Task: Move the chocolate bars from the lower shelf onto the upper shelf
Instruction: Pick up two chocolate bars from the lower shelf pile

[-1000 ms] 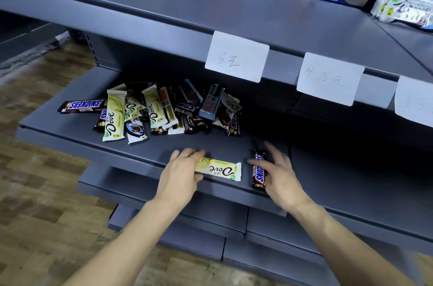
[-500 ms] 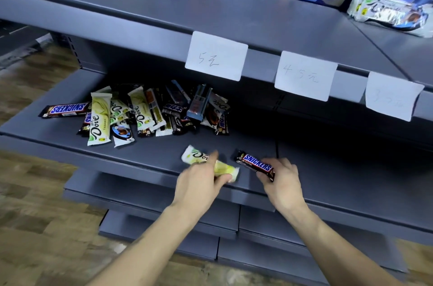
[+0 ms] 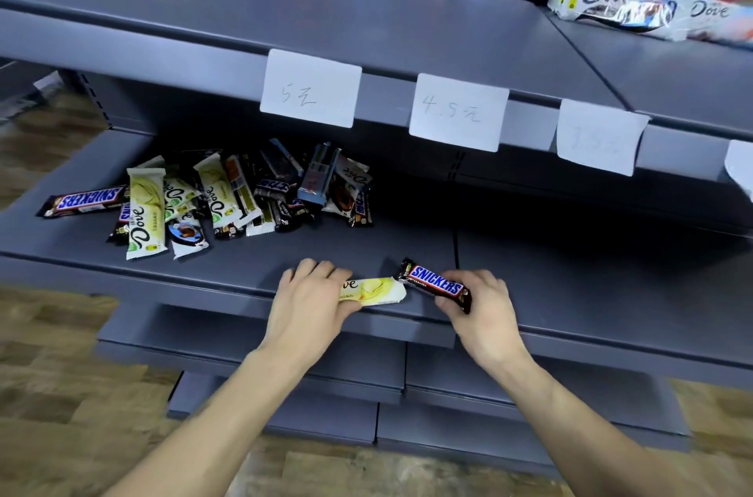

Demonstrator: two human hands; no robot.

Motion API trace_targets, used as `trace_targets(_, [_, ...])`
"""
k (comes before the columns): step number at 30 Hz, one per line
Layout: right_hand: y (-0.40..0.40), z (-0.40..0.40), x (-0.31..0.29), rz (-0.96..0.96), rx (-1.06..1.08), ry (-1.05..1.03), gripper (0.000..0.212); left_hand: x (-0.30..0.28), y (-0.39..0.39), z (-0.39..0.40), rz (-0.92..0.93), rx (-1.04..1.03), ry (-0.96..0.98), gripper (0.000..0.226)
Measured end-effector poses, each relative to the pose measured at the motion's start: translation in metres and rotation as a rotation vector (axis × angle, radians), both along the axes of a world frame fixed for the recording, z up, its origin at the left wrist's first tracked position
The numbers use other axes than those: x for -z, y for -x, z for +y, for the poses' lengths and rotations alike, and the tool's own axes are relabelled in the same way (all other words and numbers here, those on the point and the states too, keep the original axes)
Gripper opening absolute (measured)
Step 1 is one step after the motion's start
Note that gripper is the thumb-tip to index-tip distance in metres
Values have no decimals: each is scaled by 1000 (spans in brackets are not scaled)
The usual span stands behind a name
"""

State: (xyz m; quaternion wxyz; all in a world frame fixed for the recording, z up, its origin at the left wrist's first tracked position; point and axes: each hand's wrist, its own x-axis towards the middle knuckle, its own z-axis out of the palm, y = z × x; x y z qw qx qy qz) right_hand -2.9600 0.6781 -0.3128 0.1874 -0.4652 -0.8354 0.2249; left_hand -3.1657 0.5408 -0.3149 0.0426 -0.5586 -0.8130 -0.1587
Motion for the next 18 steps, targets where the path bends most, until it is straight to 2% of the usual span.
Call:
trace_targets(6, [-26,-7,-14,66,-64,-16,32,-16,-26,-20,-54,39,-95,40])
trace_targets(18, [-132,-9,-67,124,-151,-79,34,-69,-129,-36,-1,213,-9,55])
